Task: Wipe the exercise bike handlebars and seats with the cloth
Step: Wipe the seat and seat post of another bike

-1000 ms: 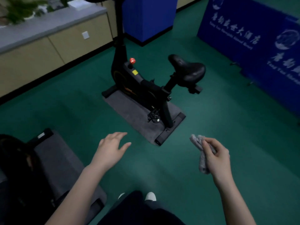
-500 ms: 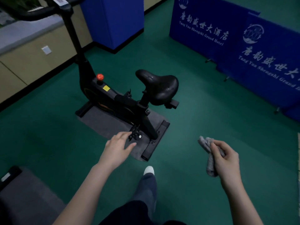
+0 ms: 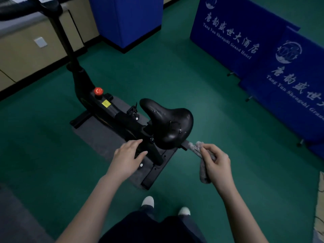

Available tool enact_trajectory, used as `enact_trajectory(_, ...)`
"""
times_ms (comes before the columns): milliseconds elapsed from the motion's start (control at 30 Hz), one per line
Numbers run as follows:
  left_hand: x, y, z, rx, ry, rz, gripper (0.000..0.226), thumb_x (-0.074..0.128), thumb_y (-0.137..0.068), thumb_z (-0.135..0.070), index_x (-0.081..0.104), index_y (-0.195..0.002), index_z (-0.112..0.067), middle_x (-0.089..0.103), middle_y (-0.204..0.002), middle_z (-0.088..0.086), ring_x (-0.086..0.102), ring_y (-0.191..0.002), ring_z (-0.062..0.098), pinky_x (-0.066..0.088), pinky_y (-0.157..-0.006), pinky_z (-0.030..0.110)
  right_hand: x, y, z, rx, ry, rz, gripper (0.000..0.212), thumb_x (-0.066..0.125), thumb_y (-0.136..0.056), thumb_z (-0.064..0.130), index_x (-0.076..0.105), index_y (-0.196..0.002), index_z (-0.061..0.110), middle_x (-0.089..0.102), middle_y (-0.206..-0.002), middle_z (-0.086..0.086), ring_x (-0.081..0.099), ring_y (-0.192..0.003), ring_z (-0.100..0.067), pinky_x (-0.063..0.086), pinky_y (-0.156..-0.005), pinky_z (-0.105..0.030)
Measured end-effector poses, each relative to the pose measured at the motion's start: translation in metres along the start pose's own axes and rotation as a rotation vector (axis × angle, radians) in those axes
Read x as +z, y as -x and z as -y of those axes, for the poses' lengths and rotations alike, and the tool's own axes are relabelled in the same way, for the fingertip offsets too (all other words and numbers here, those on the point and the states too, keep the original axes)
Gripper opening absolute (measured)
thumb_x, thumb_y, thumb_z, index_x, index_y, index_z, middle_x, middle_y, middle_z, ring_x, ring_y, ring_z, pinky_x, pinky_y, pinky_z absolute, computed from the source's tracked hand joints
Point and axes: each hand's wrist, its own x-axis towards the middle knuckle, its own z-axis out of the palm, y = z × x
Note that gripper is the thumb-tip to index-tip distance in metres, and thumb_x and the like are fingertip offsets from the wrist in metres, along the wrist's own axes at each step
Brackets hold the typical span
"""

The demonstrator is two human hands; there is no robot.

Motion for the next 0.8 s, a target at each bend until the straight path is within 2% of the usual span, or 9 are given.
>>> enact_trajectory(167, 0.006, -0.021, -0.008, -0.091, 0.011, -0.048, 0.055, 0.042, -0.096, -0.048, 0.034, -0.145, -0.025, 0.038, -0.148, -0.004, 0.030, -0.137, 0.017, 0.022, -0.111, 0.039, 0.001, -0.056, -0.003, -0.031, 0.011, 0.110, 0.018, 0.061, -0.091, 0.012, 0.067, -0.083, 0.027, 0.069, -0.087, 0.017, 0.062, -0.085, 0.001, 0.041, -0.074, -0.004)
enact_trajectory(300, 0.020, -0.036, -0.027, -0.204, 0.040, -0.110, 0.056, 0.041, -0.096, -0.049, 0.032, -0.146, -0.025, 0.038, -0.148, -0.004, 0.030, -0.137, 0.017, 0.022, -0.113, 0.038, 0.001, -0.108, -0.009, -0.068, -0.001, 0.275, 0.019, 0.060, -0.091, 0.012, 0.067, -0.083, 0.029, 0.068, -0.087, 0.020, 0.061, -0.086, 0.007, 0.042, -0.075, -0.003)
enact_trajectory(500, 0.049, -0.058, -0.079, -0.426, 0.132, -0.252, 0.056, 0.042, -0.096, -0.048, 0.034, -0.145, -0.024, 0.040, -0.147, -0.004, 0.033, -0.135, 0.017, 0.024, -0.110, 0.037, -0.013, -0.194, -0.019, -0.181, -0.028, 0.528, 0.017, 0.059, -0.092, 0.008, 0.069, -0.089, 0.022, 0.068, -0.088, 0.020, 0.060, -0.084, 0.016, 0.041, -0.073, 0.001)
enact_trajectory(667, 0.072, -0.067, -0.118, -0.554, 0.186, -0.363, 0.056, 0.043, -0.095, -0.048, 0.035, -0.145, -0.023, 0.038, -0.146, -0.007, 0.034, -0.133, 0.015, 0.025, -0.109, 0.036, -0.018, -0.245, -0.033, -0.217, -0.036, 0.644, 0.022, 0.059, -0.092, 0.008, 0.066, -0.084, 0.028, 0.068, -0.090, 0.020, 0.061, -0.086, 0.015, 0.041, -0.074, 0.001)
enact_trajectory(800, 0.083, -0.074, -0.129, -0.639, 0.224, -0.434, 0.057, 0.044, -0.094, -0.047, 0.035, -0.145, -0.023, 0.038, -0.146, -0.008, 0.033, -0.134, 0.015, 0.025, -0.109, 0.036, 0.010, -0.268, -0.033, -0.269, -0.014, 0.745, 0.021, 0.059, -0.092, 0.010, 0.066, -0.085, 0.029, 0.069, -0.091, 0.016, 0.062, -0.087, 0.009, 0.041, -0.075, -0.001)
